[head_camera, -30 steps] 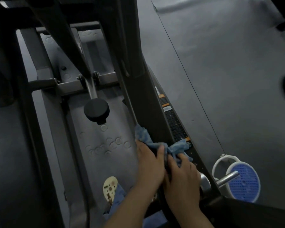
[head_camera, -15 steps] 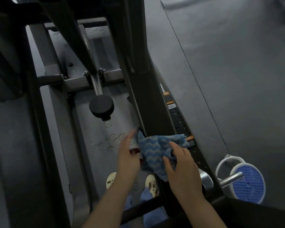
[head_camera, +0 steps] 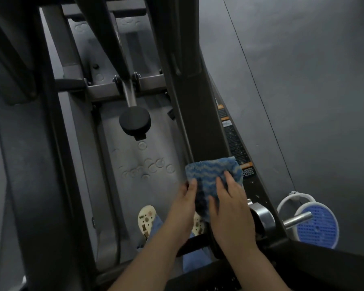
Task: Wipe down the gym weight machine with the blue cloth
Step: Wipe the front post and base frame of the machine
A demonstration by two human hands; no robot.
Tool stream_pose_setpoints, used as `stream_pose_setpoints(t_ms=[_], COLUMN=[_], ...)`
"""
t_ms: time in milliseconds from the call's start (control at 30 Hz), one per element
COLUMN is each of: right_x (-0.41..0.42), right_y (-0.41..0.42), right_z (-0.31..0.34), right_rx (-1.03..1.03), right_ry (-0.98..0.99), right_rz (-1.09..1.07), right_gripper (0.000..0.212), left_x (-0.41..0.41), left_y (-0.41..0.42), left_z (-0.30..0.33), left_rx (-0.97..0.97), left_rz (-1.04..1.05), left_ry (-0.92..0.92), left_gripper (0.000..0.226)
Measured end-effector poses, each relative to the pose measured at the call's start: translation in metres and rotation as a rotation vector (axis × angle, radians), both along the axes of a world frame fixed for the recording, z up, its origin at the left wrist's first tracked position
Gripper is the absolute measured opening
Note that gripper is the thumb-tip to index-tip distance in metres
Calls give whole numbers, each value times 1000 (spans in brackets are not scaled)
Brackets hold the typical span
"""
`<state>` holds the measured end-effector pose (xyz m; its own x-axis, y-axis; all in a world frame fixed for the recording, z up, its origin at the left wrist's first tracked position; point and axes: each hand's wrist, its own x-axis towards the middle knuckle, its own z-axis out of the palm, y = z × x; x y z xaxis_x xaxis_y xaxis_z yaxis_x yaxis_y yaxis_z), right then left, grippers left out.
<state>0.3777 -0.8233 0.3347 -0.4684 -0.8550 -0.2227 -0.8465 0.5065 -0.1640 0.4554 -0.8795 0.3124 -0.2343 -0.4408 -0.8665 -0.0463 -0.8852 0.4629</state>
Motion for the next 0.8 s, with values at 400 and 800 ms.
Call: stream_pose_setpoints(t_ms=[400,800], right_x=[28,3], right_y=[15,-94], right_z=[4,14], right_rx=[342,222], right_ry=[-6,-155], right_rz=[46,76], right_gripper=[80,68], left_x=[-5,-15], left_y=[-19,-121], left_z=[-10,-21], left_rx=[528,234], left_rz=[12,344], left_ry=[184,347], left_gripper=[81,79])
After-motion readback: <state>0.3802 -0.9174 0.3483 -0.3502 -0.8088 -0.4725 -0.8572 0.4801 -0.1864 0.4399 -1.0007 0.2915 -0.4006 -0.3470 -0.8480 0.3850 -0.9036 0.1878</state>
